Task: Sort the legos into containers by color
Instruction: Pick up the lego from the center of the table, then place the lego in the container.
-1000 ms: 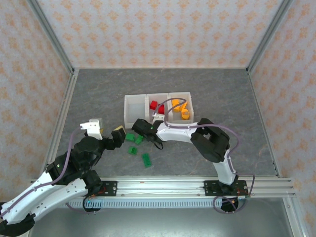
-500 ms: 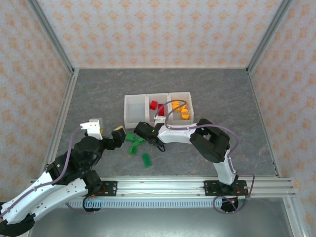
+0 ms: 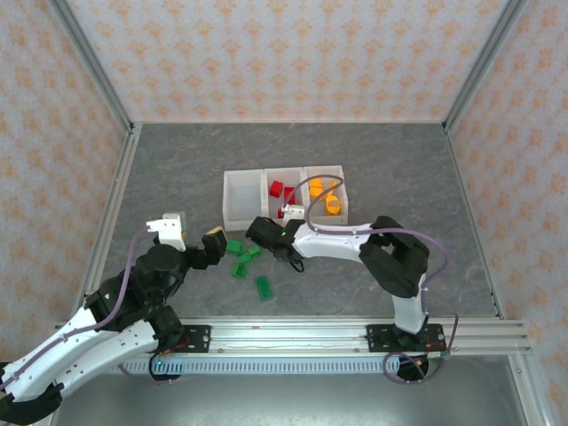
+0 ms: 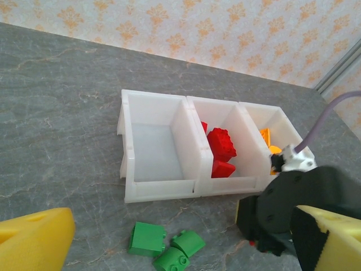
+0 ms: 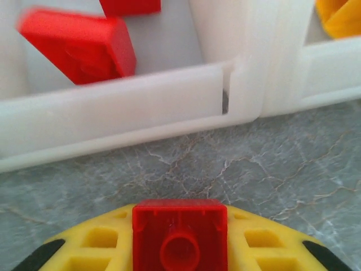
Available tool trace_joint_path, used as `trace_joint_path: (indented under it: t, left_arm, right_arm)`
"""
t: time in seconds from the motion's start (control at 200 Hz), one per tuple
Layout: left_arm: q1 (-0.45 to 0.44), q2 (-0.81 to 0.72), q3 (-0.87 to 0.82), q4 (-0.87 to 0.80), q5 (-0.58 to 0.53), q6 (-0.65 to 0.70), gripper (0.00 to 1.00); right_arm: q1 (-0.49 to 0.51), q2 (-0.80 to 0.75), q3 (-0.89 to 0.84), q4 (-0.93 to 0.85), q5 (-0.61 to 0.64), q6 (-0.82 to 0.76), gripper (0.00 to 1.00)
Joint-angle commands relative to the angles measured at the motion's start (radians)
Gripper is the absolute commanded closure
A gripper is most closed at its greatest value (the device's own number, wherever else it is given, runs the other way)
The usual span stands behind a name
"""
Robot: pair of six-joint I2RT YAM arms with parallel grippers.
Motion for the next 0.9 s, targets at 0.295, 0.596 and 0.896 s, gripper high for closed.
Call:
trace_joint_path:
  t: [0.295, 0.596, 0.896]
  left_arm:
    - [-0.004, 0.014, -0.009, 0.017, 0.010, 0.014, 0.01]
    - [-0.004, 0.014, -0.012, 0.019, 0.012, 0.014, 0.01]
    - [-0.004, 0.021, -0.011, 0.018, 0.006, 0.012, 0.01]
  right_arm:
    - [-0.018, -0.081, 0.120, 0.081, 0.108, -0.322, 1.00]
    - [-0.185, 0.022, 0.248, 0.189, -0.079, -0.604, 1.00]
    - [-0.273, 0.157, 0.395, 0.221, -0.253, -0.663, 0.99]
